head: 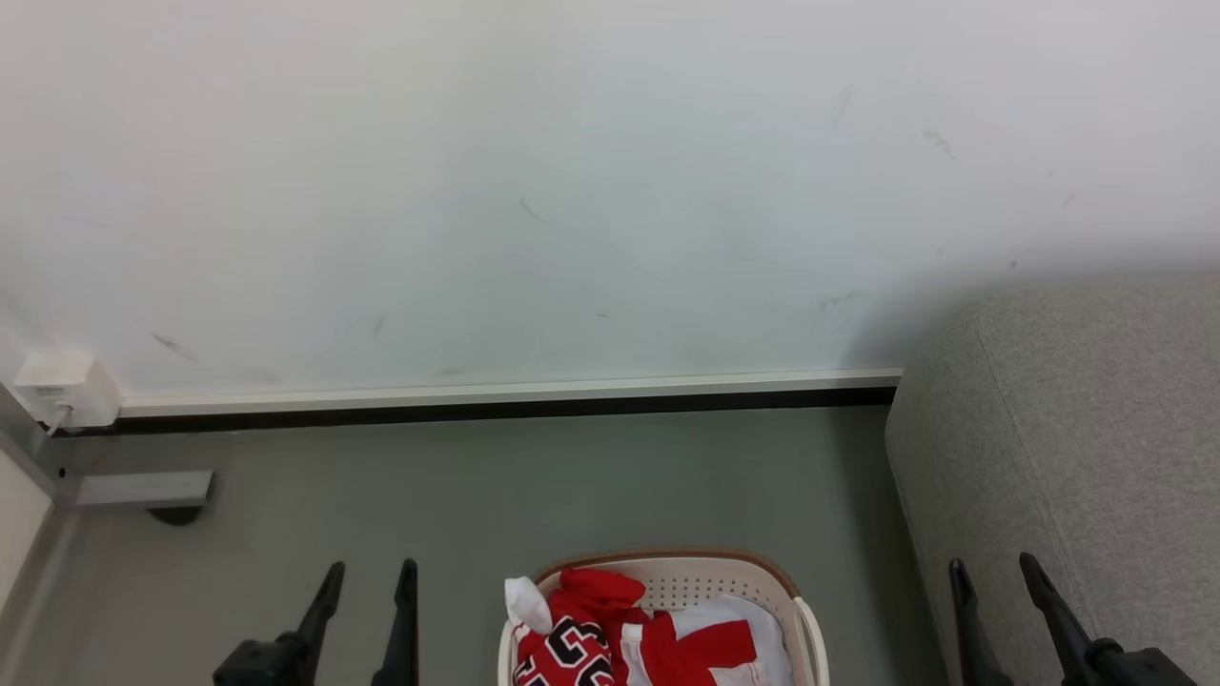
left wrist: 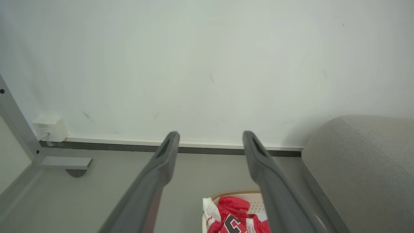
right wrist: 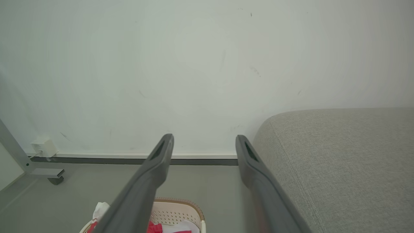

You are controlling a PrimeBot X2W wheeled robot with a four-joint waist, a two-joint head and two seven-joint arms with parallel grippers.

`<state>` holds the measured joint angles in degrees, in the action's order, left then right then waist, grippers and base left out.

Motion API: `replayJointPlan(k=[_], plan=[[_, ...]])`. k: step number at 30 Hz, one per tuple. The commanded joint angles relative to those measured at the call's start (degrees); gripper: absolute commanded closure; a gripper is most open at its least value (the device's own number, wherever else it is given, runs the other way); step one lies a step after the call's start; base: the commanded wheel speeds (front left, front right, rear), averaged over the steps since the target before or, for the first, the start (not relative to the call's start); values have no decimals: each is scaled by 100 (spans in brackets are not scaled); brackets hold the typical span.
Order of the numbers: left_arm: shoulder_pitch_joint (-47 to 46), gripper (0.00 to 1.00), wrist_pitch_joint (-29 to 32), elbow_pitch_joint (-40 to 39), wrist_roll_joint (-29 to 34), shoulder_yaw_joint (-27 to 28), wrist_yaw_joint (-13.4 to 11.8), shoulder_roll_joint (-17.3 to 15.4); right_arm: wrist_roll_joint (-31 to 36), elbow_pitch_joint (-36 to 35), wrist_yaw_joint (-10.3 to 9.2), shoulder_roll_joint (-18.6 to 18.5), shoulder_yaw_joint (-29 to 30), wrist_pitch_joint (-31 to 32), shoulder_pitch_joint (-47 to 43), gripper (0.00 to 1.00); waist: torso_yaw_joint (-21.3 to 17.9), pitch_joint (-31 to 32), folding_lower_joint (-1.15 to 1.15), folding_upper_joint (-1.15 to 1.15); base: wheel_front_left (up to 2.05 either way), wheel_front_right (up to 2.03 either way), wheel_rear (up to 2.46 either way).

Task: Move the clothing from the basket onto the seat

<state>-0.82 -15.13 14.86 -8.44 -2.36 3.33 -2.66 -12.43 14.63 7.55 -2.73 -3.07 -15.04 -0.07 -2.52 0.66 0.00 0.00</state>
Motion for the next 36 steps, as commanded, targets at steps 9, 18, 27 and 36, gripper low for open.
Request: replayJointPlan(k=[9, 18, 27, 36], plan=[[-30, 0, -4, 56, -150, 23, 19, -40, -10, 74, -12, -29, -9, -22, 17, 0, -9, 3, 0, 0, 0, 0, 0], [-39, 0, -4, 64, -148, 40, 37, -40, -49, 85, -12, -29, -36, -22, 52, 0, -34, -29, 0, 0, 0, 0, 0], [-184, 0, -4, 97, 26, -49, 100, -37, -73, 47, -12, -29, -136, -21, 218, 0, -337, -266, 0, 0, 0, 0, 0], [-1074, 0, -4, 544, 435, -469, 260, -167, -219, -167, -12, -28, -214, -20, 631, 0, -846, -1087, 0, 0, 0, 0, 0]])
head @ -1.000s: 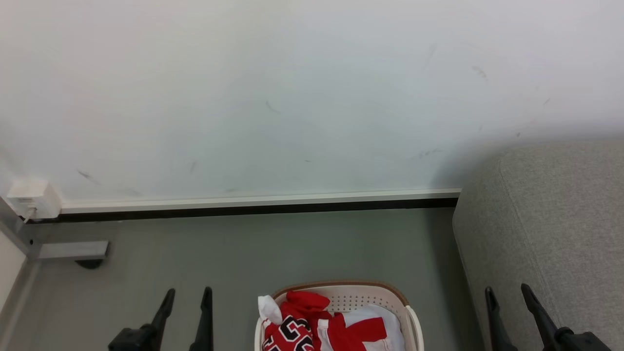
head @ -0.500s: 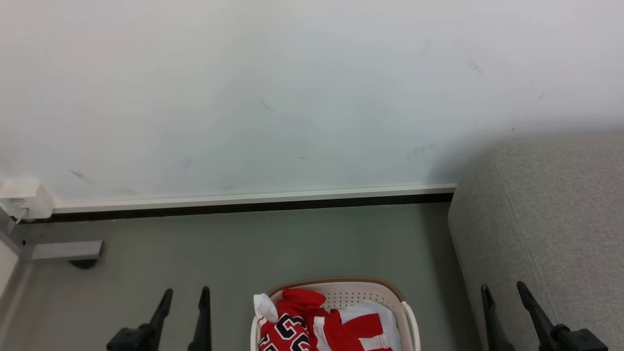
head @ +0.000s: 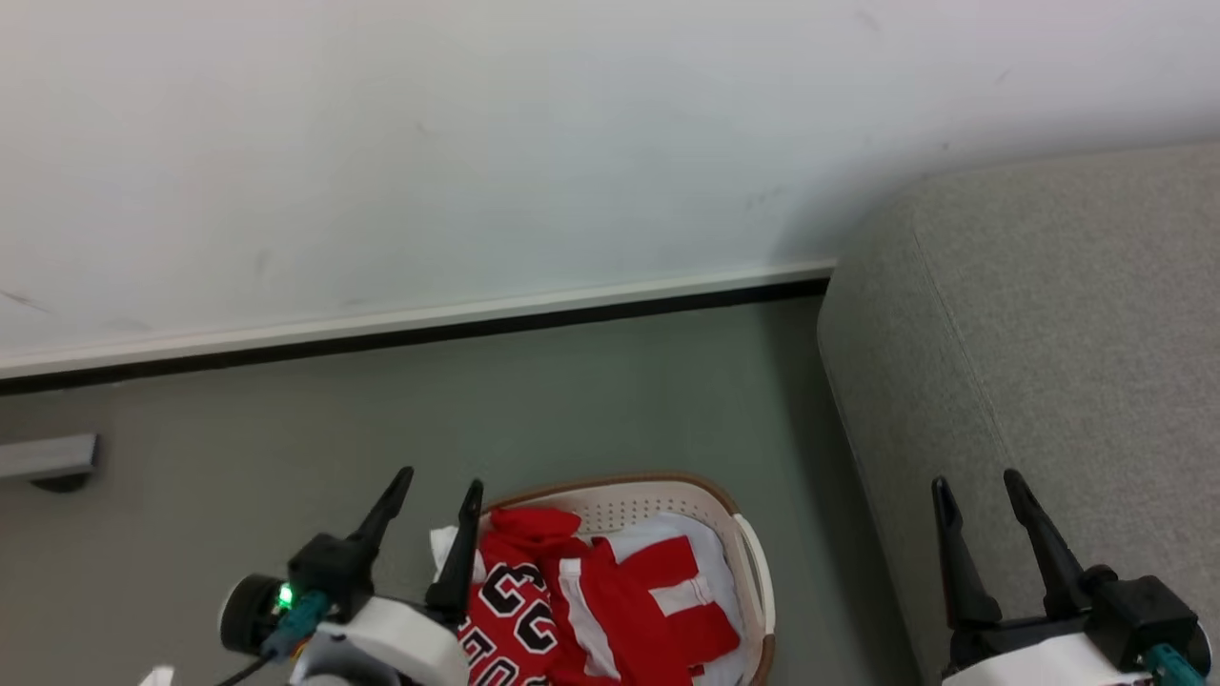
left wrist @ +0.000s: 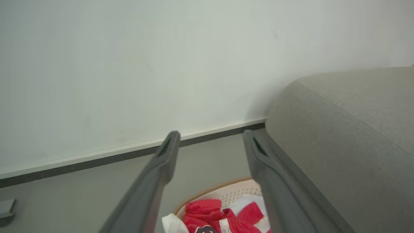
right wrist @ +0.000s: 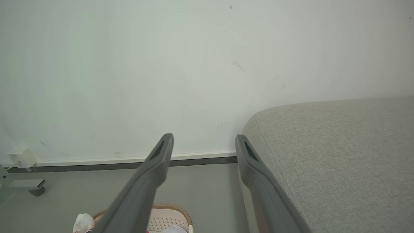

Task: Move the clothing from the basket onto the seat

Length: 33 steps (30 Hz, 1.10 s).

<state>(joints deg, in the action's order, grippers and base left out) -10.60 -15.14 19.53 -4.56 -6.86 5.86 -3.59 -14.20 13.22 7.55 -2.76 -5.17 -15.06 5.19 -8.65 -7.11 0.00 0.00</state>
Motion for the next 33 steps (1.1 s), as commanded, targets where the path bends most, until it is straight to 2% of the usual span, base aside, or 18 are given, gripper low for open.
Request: replayJointPlan(k=[1, 11, 19, 33], plan=[[-227, 0, -2, 247, 110, -86, 17, -94, -75, -54, -12, -24, -14, -17, 153, 0, -288, -425, 0, 0, 0, 0, 0], [-1531, 0, 929, 1756, 495, -790, 132, -485, -358, -272, -12, -22, -235, -10, 738, 0, -768, -1475, 0, 0, 0, 0, 0], [-2254, 0, 1913, 2604, 429, -998, 156, -772, -571, -445, -12, -20, -297, -10, 1069, 0, -903, -2150, 0, 0, 0, 0, 0], [-2998, 0, 2337, 3237, 132, -1238, 164, -1074, -667, -524, -12, -21, -363, -9, 1425, 0, -934, -2821, 0, 0, 0, 0, 0]])
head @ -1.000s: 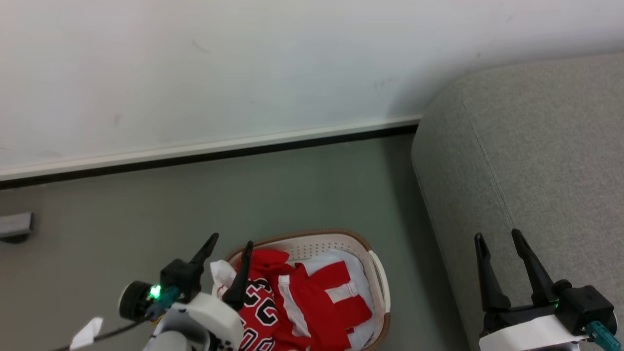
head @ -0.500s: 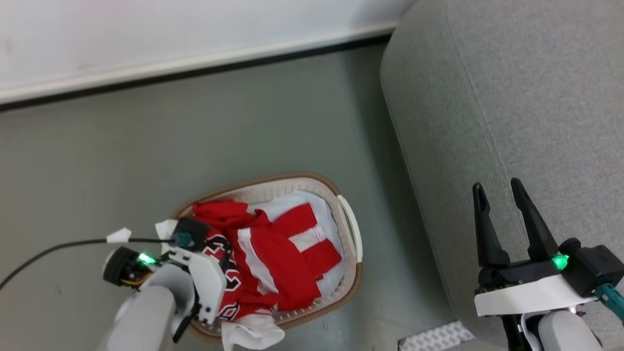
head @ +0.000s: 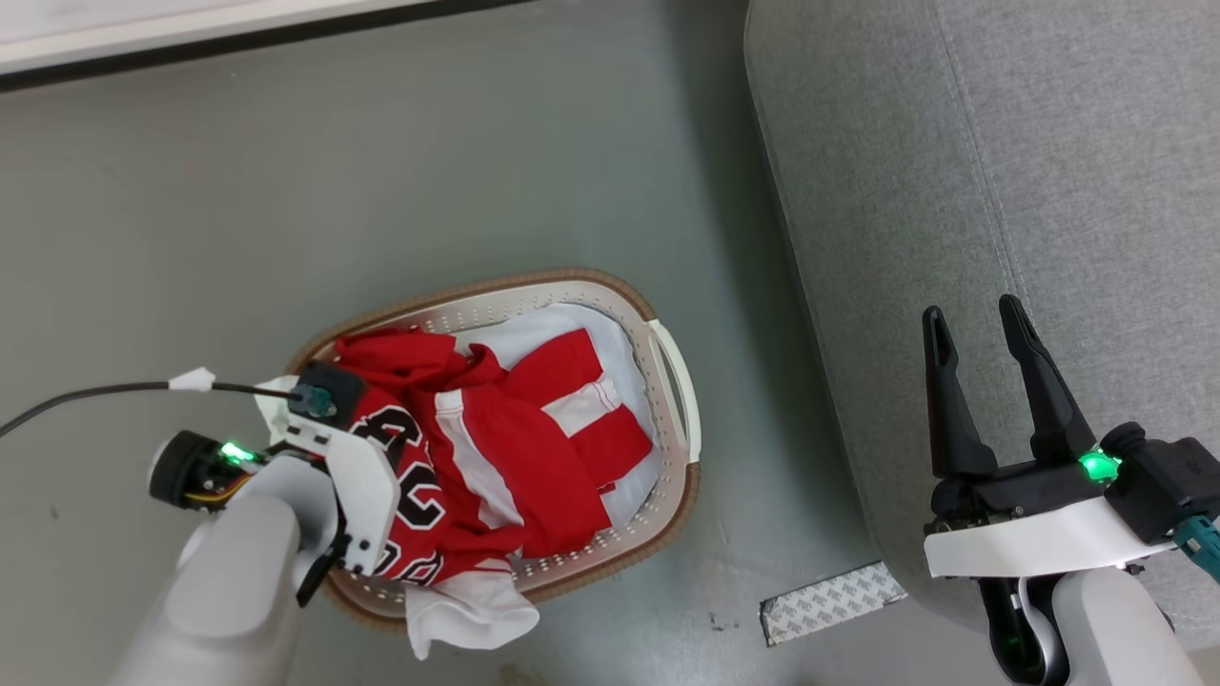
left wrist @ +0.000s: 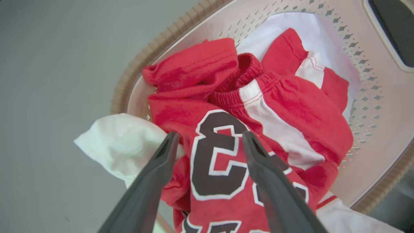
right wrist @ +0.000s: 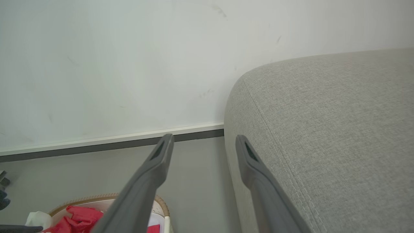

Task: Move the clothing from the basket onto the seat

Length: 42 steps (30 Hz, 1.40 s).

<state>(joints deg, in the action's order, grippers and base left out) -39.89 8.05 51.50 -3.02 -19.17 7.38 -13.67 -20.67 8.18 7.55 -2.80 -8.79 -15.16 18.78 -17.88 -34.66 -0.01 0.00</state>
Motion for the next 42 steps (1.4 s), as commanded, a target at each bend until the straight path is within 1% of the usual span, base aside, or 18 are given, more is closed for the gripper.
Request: replayJointPlan(k=[1, 9, 14, 15, 16, 19, 22, 26, 31, 32, 36, 42], plan=[[-96, 0, 39, 82, -32, -18, 12, -87, -28, -24, -12, -19, -2, 1, 93, 0, -16, -102, 1, 0, 0, 0, 0], [-319, 0, 189, 309, -56, -93, 12, -205, -93, -73, -12, -17, -52, 1, 182, 0, -77, -419, 1, 0, 0, 0, 0], [-430, 0, 317, 407, -154, -192, 13, -145, -111, -84, -12, -18, -55, 1, 229, 0, -107, -606, 1, 0, 0, 0, 0], [-438, 61, 338, 429, -182, -223, 13, -123, -108, -82, -12, -18, -47, 1, 225, 0, -105, -618, 1, 0, 0, 0, 0], [-449, 100, 339, 449, -204, -250, 13, -107, -105, -76, -12, -18, -39, 1, 222, 0, -101, -621, 1, 0, 0, 0, 0], [-411, 100, 276, 469, -362, -346, 13, 17, -69, -12, -12, -17, 11, 1, 167, 0, -47, -527, 1, 0, 0, 0, 0], [-271, 100, 68, 406, -584, -379, 14, 179, -6, 40, -12, -17, 73, 1, 76, 0, 68, -270, 1, 0, 0, 0, 0], [-8, 100, -362, 223, -874, -377, 14, 440, 138, 134, -12, -18, 200, 1, -117, 0, 304, 294, 1, 0, 0, 0, 0], [462, 100, -714, -16, -1128, -418, 13, 644, 317, 235, -12, -21, 333, 0, -423, 0, 570, 1187, 1, 0, 0, 0, 0], [462, 100, -714, -16, -1128, -418, 13, 644, 317, 235, -12, -21, 333, 0, -423, 0, 570, 1187, 1, 0, 0, 0, 0], [872, 100, -863, -339, -1265, -431, 13, 668, 464, 309, -12, -22, 386, 1, -713, 0, 716, 1921, 1, 0, 0, 0, 0], [1468, 100, -920, -1170, -1476, -364, -64, 614, 608, 388, -12, -22, 469, 1, -1229, 0, 895, 2759, 1, 0, 0, 0, 0]])
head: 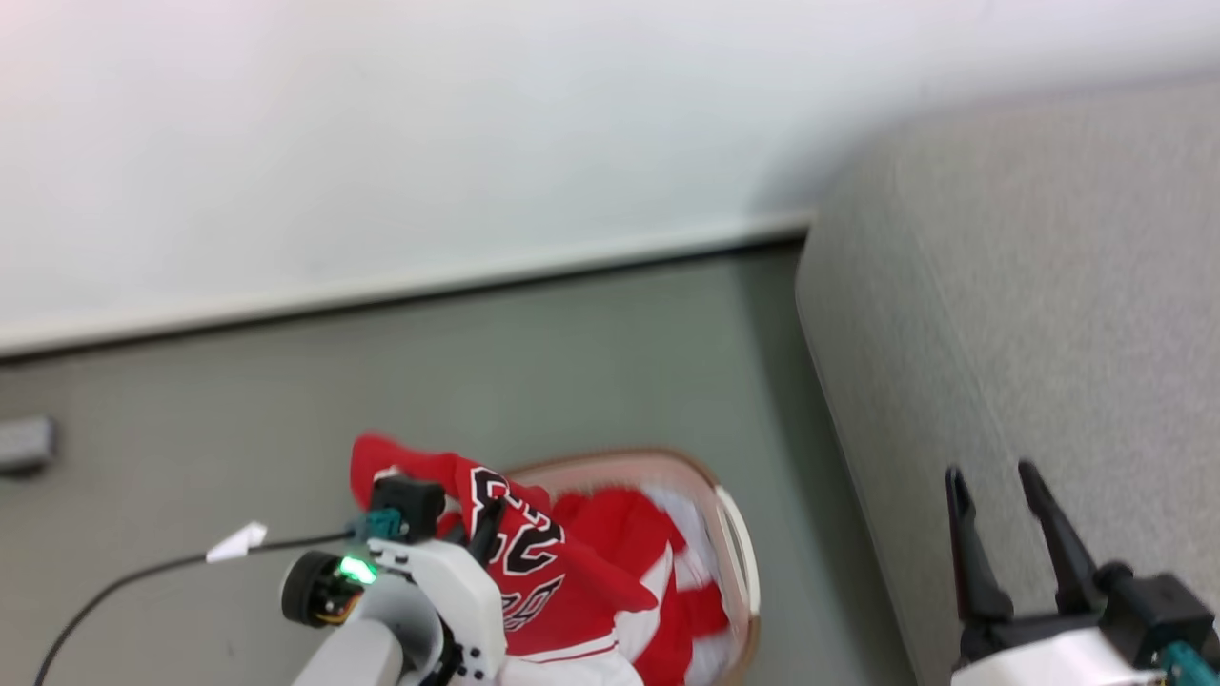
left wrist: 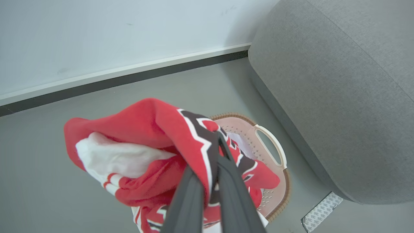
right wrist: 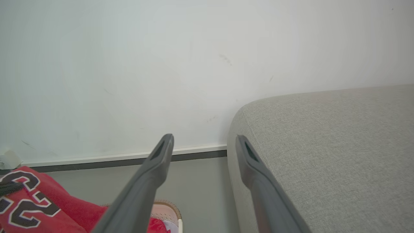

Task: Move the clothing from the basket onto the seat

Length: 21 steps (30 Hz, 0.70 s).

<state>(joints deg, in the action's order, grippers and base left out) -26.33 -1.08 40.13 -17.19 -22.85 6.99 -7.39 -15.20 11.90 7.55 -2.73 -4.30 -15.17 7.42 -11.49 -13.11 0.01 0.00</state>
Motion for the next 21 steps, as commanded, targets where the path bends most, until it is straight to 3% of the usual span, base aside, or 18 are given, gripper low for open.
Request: replayJointPlan(k=[1, 7, 15, 21], plan=[[208, 100, -5, -215, -78, 28, -52, -23, 72, 29, -12, -28, 26, 2, -176, 0, 280, 722, -1, 0, 0, 0, 0], [801, 100, 169, -1436, -239, 142, -273, -168, 195, 21, -12, -26, 74, 2, -591, 0, 374, 1247, -1, 0, 0, 0, 0], [1309, 100, 613, -3094, -359, 263, -540, -435, 291, -147, -12, -117, -34, 2, -749, 0, 427, 1445, -1, 0, 0, 0, 0], [1446, 100, 918, -3804, -384, 253, -615, -565, 52, -228, -12, -458, -909, 2, -479, 0, 442, 1452, -1, 0, 0, 0, 0]])
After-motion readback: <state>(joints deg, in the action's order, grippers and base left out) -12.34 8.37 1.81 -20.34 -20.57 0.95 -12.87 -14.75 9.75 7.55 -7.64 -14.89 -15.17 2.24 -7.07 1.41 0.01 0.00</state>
